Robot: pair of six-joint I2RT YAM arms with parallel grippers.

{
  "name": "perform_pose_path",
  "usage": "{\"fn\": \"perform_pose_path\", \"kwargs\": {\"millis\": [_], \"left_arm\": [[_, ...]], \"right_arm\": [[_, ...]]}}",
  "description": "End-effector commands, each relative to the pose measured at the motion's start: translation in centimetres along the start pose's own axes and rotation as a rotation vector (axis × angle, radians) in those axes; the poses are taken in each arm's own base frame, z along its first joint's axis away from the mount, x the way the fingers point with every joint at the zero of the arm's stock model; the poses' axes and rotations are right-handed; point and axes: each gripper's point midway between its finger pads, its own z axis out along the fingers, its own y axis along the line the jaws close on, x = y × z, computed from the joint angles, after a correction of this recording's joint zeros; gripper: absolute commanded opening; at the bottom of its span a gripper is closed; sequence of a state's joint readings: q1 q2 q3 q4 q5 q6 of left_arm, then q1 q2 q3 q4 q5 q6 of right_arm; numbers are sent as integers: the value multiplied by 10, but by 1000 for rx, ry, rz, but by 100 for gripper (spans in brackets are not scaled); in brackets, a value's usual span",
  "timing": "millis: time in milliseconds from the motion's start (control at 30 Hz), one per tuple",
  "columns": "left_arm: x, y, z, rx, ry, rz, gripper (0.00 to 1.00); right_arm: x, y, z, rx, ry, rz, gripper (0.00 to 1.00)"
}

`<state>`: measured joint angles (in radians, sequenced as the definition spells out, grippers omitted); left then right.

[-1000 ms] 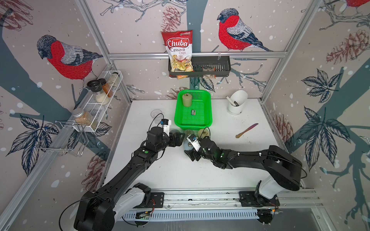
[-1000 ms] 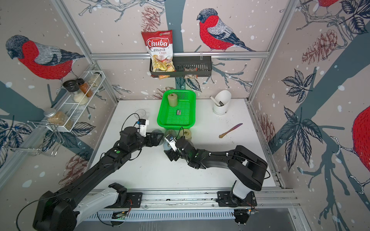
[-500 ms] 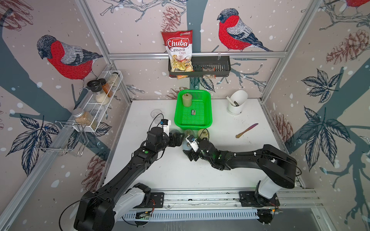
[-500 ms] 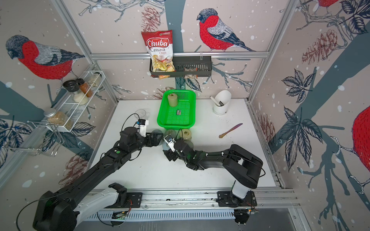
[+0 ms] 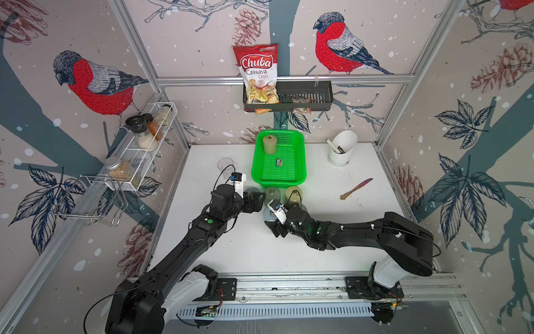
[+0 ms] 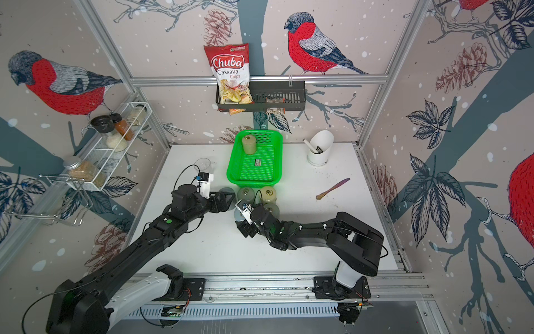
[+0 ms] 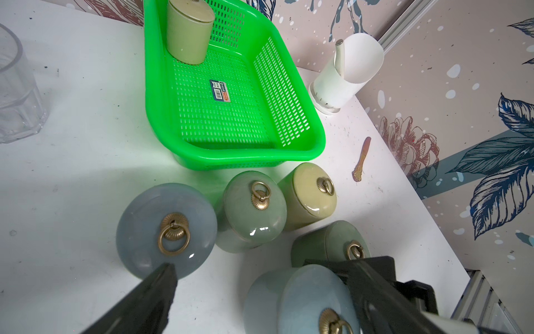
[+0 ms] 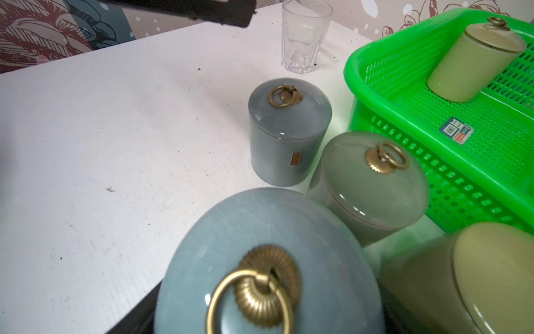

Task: Take the tea canister out of the basket
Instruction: Place the tea canister at the center of the board.

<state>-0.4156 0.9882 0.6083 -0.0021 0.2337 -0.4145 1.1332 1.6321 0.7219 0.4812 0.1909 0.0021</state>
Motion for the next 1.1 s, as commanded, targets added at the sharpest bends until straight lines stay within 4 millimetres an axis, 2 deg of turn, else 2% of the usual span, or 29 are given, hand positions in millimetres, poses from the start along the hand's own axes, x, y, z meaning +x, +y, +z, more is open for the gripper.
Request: {"fn": "perform_pose_path", "kwargs": {"millis": [0, 500, 633, 767, 833, 900, 1067], "left_arm": [[-4, -1, -1, 5, -20, 8, 97], [-2, 1, -1, -6, -19, 15, 97], [-2, 2, -1, -9, -18, 14, 97], [-1, 1, 1, -6, -14, 14, 97], [-1, 1, 0, -7, -14, 14, 97], [-1, 1, 0, -7, -16, 14, 97], [-2, 1, 0, -9, -17, 15, 97]], "right_arm": [[-12, -1, 2, 18, -60, 24, 0], [2, 0, 13, 36, -33, 35, 0], [2, -2, 13, 46, -34, 35, 8], [6, -2, 15, 51, -28, 37, 26], [7, -3, 16, 55, -27, 43, 38], [8, -4, 16, 62, -28, 47, 54], [1, -6, 13, 68, -45, 46, 71]]}}
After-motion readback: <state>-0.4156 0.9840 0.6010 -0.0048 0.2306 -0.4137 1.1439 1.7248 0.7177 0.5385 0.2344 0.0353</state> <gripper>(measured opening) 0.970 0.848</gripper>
